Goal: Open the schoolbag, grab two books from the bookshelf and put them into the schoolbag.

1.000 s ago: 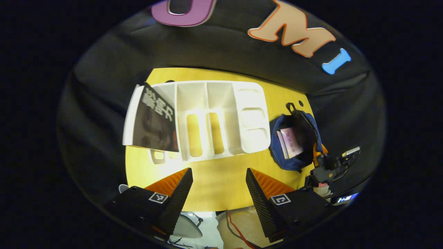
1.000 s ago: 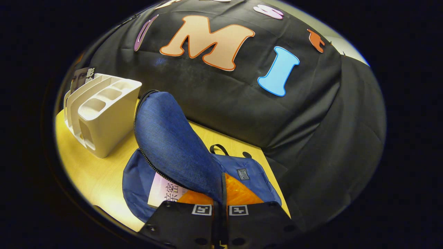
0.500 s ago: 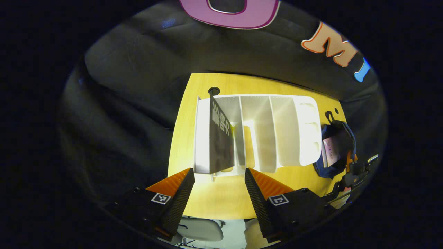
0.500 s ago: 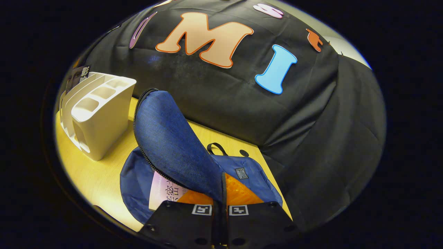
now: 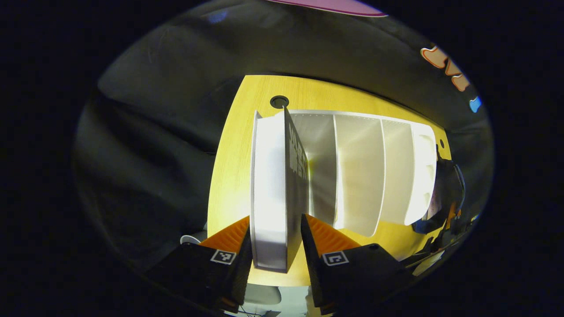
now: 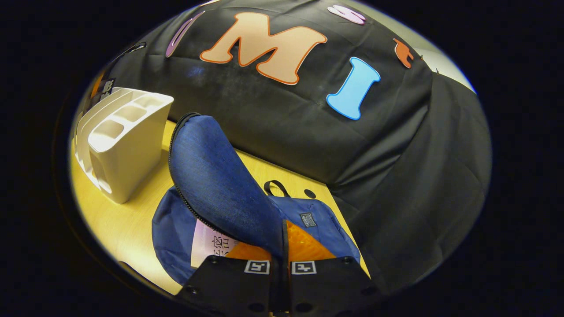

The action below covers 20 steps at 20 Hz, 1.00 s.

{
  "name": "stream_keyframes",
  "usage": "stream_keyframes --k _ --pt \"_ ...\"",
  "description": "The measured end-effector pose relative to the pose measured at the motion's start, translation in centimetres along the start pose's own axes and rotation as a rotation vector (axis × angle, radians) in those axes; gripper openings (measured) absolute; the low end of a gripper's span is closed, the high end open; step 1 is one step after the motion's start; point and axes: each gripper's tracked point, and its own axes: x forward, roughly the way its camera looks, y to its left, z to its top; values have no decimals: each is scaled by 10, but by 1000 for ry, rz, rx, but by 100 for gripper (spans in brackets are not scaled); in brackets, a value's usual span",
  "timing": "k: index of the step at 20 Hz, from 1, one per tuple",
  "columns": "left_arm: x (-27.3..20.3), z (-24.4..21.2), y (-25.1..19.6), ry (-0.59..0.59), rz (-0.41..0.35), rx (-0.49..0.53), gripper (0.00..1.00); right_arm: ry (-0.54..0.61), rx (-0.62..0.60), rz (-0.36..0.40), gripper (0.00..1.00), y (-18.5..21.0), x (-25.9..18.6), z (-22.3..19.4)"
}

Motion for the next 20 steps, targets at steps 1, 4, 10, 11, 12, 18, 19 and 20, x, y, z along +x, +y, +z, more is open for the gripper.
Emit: stream_keyframes --k 1,4,10,11,12,18,19,20 --pt "1 2 0 3 3 9 56 0 -1 0 6 0 0 0" --pt "4 9 -12 4 -11 25 52 -1 -6 0 6 1 0 0" --pt "22 10 -30 43 -41 -23 43 -5 -23 4 5 1 -2 1" --pt "26 11 -30 43 -42 -25 43 -5 -25 3 5 1 -3 0" --pt "31 14 -32 42 -47 -30 42 -6 -25 3 4 1 -3 1" --pt "46 13 -34 71 -38 -57 40 -6 -28 5 4 1 -7 -1" --pt "45 14 -34 70 -36 -60 40 -7 -29 6 5 1 -7 0" --pt "45 14 -35 71 -34 -61 40 -7 -29 6 5 2 -7 0"
